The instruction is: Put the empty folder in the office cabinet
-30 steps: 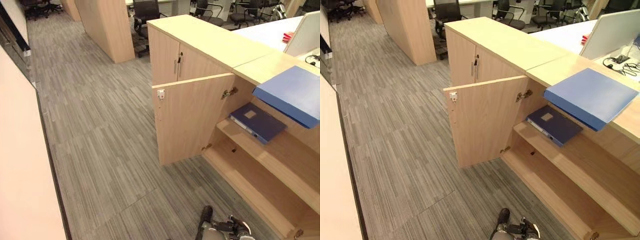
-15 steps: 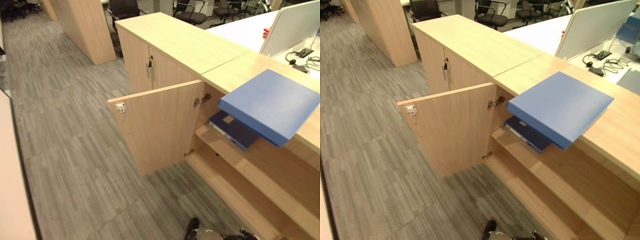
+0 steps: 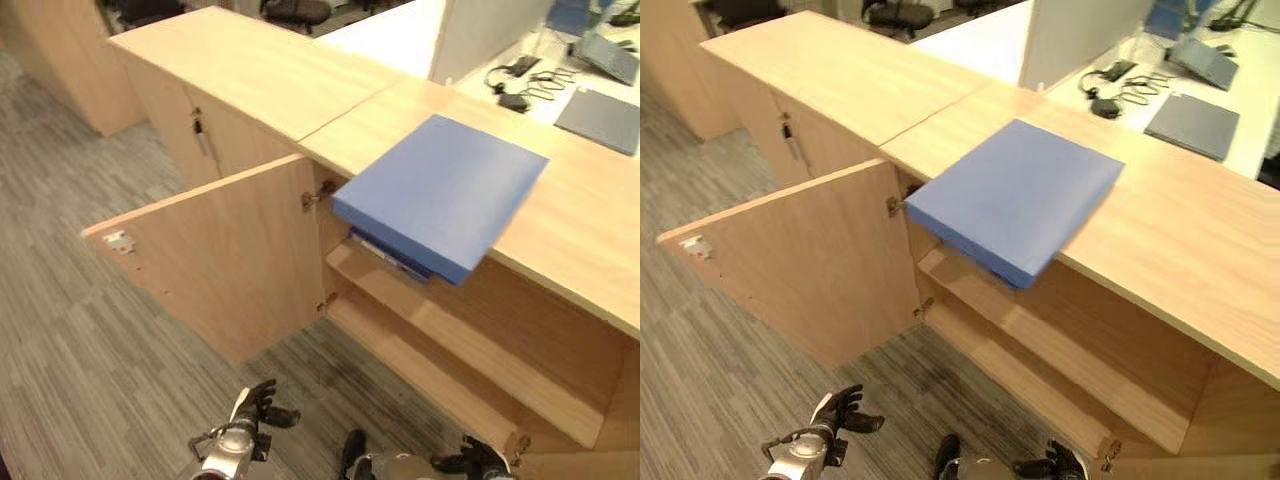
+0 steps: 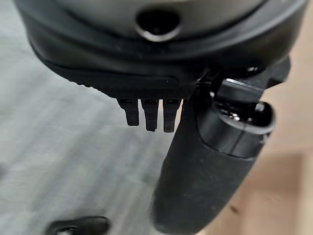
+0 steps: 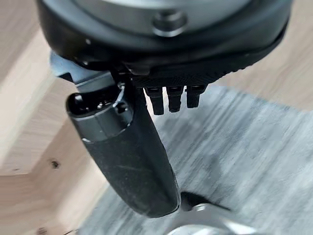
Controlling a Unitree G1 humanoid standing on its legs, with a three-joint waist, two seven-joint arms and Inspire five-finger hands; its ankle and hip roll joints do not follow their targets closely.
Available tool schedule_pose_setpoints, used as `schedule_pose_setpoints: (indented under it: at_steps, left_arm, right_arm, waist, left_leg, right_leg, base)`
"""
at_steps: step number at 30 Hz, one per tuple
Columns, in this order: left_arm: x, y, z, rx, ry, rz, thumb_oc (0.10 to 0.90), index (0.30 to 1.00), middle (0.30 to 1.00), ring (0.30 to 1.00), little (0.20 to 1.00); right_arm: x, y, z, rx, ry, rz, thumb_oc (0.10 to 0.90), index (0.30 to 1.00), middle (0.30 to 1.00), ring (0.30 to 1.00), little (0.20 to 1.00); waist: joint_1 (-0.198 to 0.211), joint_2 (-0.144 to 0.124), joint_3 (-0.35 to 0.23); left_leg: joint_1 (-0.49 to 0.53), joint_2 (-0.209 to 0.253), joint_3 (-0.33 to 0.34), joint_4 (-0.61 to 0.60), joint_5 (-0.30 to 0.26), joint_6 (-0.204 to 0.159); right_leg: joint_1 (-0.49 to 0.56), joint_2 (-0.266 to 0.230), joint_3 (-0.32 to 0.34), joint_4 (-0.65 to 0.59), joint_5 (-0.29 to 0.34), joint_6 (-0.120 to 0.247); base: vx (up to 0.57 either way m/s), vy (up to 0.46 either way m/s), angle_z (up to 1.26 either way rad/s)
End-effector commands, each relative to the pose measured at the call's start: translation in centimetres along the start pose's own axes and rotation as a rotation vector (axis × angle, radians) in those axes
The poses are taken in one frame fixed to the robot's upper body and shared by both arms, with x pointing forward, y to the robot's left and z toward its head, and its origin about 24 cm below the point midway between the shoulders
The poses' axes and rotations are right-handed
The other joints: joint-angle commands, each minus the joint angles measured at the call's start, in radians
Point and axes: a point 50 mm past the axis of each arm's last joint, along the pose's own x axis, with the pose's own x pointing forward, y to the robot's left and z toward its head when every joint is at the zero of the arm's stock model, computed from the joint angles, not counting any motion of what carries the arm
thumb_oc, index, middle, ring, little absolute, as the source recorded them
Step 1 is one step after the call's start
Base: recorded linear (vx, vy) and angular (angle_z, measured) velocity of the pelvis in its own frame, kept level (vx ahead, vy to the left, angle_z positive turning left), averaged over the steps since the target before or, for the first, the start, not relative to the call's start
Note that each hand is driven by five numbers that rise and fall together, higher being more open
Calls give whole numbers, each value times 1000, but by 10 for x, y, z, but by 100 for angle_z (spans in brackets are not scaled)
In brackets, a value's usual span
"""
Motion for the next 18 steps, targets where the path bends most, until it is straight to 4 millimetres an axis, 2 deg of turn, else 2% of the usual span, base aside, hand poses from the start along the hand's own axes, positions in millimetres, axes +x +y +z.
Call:
schedule_pose_setpoints:
  at_steps: [1,2,3,4,5,6,7,8,10,11,12,13,18]
  left_arm:
    - [0,7,37,22,-164,-36,800,900,900,900,900]
    - [0,6,39,30,-175,-46,800,900,900,900,900]
    - [-1,6,45,35,-199,-53,800,900,900,900,900]
    - [-1,6,45,35,-199,-52,800,900,900,900,900]
    - [-4,5,55,34,-244,-75,800,900,900,900,900]
    - [-4,5,55,34,-244,-75,800,900,900,900,900]
    - [-7,3,59,8,-274,-105,800,900,900,900,900]
    - [-9,4,60,-16,-285,-121,800,900,900,900,900]
    - [-13,6,58,-96,-294,-134,800,900,900,900,900]
    - [-14,3,54,-144,-281,-156,800,900,900,900,900]
    - [-14,3,54,-143,-281,-156,800,900,900,900,900]
    - [-15,-1,49,-232,-258,-191,800,900,900,900,900]
    - [-23,-3,41,-425,-254,-197,800,900,900,900,900]
  right_arm:
    - [1,-14,9,-36,-45,-21,800,900,900,900,900]
    - [1,-16,11,-45,-49,-21,800,900,900,900,900]
    - [1,-16,13,-52,-54,-20,800,900,900,900,900]
    - [1,-16,13,-52,-54,-20,800,900,900,900,900]
    - [1,-18,16,-68,-58,-21,800,900,900,900,900]
    - [1,-18,16,-68,-58,-21,800,900,900,900,900]
    - [2,-20,20,-84,-66,-20,800,900,900,900,900]
    - [3,-22,25,-94,-78,-20,800,900,900,900,900]
    - [4,-24,29,-109,-84,-17,800,900,900,900,900]
    - [4,-23,29,-118,-83,-10,800,900,900,900,900]
    - [4,-23,30,-118,-83,-10,800,900,900,900,900]
    - [4,-23,29,-123,-77,5,800,900,900,900,900]
    - [2,-17,15,-83,-37,18,800,900,900,900,900]
  waist:
    - [18,-26,9]
    - [22,-28,15]
    - [32,-47,23]
    - [31,-48,22]
    - [46,-58,39]
    - [46,-58,39]
    - [65,-73,52]
    - [75,-79,58]
    - [98,-77,69]
    - [107,-72,75]
    - [106,-75,73]
    - [111,-60,71]
    - [112,-40,31]
  left_leg:
    - [-4,7,-24,197,297,40]
    - [-27,0,-41,236,311,47]
    - [-69,-31,-62,262,310,73]
    - [-71,-31,-63,264,309,73]
    - [-141,-69,-97,293,252,96]
    - [-141,-68,-97,294,251,96]
    - [-213,-123,-130,270,140,122]
    - [-253,-165,-167,260,103,128]
    - [-300,-234,-237,199,67,122]
    - [-308,-263,-270,163,66,117]
    - [-309,-266,-271,159,70,117]
    - [-293,-303,-320,74,88,114]
    - [-193,-315,-330,-71,102,124]
  right_leg:
    - [76,-42,82,-113,68,78]
    - [93,-38,90,-117,61,69]
    - [102,-53,100,-128,70,60]
    - [102,-53,99,-128,70,60]
    - [135,-64,118,-136,62,60]
    - [135,-64,118,-136,62,60]
    - [157,-85,148,-144,62,69]
    - [163,-97,165,-141,65,73]
    - [178,-107,201,-142,67,84]
    - [190,-107,215,-143,70,88]
    - [188,-109,214,-143,71,88]
    - [196,-101,243,-137,75,95]
    - [225,-105,255,-160,87,106]
  base:
    - [140,-148,-41]
    - [55,-113,-29]
    - [-25,-28,-52]
    - [-37,-11,-72]
    - [3,1,-65]
    - [3,53,-52]
    - [-8,92,-55]
    - [-9,126,-54]
    - [-10,117,-28]
    - [-6,83,-53]
    - [22,104,-92]
    - [29,98,-105]
    - [42,106,-43]
